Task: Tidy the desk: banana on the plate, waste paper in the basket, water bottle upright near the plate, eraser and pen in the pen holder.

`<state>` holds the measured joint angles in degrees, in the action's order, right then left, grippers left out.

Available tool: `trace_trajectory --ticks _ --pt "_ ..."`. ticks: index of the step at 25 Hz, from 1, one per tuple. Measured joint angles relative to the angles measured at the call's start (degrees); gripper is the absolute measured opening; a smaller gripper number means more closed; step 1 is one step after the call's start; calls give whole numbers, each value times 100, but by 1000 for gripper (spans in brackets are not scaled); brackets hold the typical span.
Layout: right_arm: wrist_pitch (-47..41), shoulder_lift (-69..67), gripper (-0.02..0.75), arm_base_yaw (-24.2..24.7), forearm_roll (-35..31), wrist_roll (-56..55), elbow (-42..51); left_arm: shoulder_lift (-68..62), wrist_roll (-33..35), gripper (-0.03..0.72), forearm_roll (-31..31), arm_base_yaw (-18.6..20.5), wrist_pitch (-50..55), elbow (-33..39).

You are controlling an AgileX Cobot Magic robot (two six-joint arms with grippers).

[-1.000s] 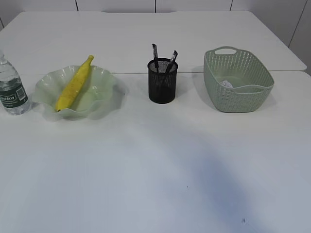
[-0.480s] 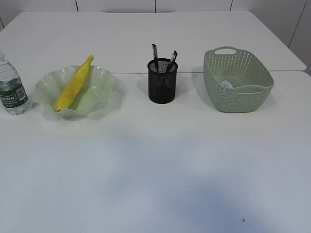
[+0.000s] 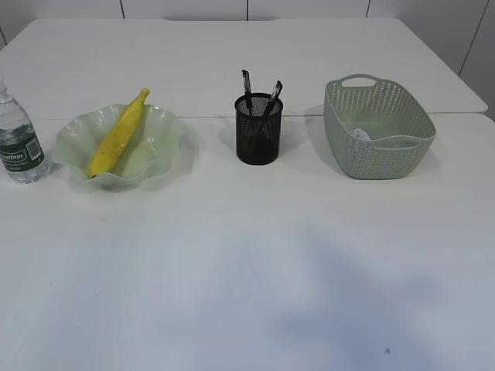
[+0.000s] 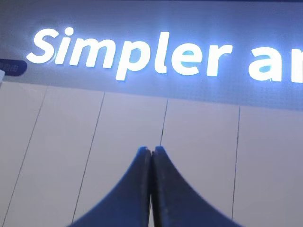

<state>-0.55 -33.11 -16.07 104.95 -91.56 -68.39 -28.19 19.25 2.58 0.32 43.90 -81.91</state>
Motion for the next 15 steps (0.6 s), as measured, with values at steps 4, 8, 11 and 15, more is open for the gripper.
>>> trace_trajectory --ticks 4,8,11,15 --pt "-193 452 -11 0 0 0 959 0 -830 -25 -606 0 616 0" --pt "-203 712 -11 0 0 0 1599 0 -1127 -25 -676 0 1052 0" --pt "-224 903 -11 0 -8 0 2038 0 -1200 -25 -695 0 1164 0" --pt "-224 1172 -11 0 -50 0 2726 0 -1216 -25 -705 0 1426 0"
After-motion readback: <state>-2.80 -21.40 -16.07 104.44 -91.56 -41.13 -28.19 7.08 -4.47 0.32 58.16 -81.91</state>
